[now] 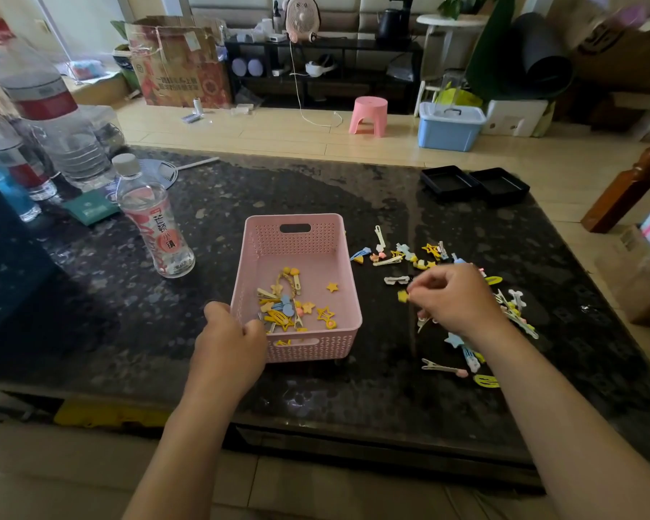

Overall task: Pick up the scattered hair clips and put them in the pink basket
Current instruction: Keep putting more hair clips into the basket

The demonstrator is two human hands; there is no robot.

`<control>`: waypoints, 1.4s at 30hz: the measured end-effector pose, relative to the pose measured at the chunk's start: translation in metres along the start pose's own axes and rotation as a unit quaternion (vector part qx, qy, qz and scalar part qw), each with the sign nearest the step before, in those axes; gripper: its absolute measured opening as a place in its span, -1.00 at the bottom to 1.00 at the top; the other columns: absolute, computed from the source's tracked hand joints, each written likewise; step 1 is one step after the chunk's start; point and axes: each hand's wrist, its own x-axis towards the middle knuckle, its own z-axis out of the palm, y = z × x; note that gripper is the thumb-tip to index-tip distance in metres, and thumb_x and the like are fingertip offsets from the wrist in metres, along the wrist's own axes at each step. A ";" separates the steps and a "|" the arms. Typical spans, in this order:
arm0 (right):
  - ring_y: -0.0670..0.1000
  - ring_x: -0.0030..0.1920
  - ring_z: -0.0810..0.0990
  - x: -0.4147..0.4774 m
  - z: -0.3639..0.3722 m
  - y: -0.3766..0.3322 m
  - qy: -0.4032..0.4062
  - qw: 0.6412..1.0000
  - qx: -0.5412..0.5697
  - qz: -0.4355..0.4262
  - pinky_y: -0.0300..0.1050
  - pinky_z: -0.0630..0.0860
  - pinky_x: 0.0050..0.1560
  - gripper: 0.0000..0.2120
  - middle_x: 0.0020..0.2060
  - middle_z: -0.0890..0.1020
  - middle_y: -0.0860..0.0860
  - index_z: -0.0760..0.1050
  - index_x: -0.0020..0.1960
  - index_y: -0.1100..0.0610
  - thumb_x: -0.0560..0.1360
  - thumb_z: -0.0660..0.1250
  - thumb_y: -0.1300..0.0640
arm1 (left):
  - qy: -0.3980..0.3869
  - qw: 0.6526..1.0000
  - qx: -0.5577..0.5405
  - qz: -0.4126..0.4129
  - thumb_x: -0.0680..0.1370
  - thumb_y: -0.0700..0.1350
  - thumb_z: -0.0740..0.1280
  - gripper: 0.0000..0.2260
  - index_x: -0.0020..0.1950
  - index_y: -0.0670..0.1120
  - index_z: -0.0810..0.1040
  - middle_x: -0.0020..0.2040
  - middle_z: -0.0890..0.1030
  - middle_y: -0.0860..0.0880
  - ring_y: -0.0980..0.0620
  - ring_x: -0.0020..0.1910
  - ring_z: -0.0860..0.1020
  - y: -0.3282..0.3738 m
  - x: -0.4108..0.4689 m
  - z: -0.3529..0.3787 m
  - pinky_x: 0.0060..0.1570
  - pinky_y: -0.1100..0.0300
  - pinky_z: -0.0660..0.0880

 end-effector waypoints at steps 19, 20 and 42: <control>0.04 0.22 0.52 -0.003 -0.009 0.010 -0.108 0.967 -0.229 -0.040 -0.07 0.51 0.16 -0.53 0.26 0.49 0.05 0.46 0.36 -0.02 0.47 0.44 0.03 | -0.011 1.000 0.001 -0.009 0.57 -0.10 0.20 -0.82 0.11 -0.09 0.26 -0.04 0.53 -0.13 -0.07 -0.21 0.57 0.001 -0.001 -0.001 -0.25 -0.02 0.59; 0.06 0.22 0.51 -0.007 -0.012 0.019 -0.139 0.954 -0.266 -0.016 -0.10 0.51 0.10 -0.48 0.26 0.45 0.05 0.44 0.38 -0.03 0.45 0.46 -0.01 | -0.005 1.000 0.005 -0.008 0.57 -0.10 0.21 -0.82 0.10 -0.12 0.27 -0.06 0.53 -0.14 -0.08 -0.21 0.57 0.002 -0.001 0.000 -0.22 -0.03 0.58; -0.02 -0.18 0.63 -0.003 -0.011 0.041 -0.088 0.970 -0.226 -0.018 -0.09 0.56 -0.16 -0.90 -0.18 0.65 -0.05 0.65 -0.14 -0.01 0.44 0.41 0.18 | -0.026 1.000 -0.009 -0.007 0.56 -0.07 0.25 -0.82 0.06 -0.10 0.30 -0.11 0.51 -0.07 -0.01 -0.26 0.52 0.004 -0.013 0.009 -0.43 0.16 0.39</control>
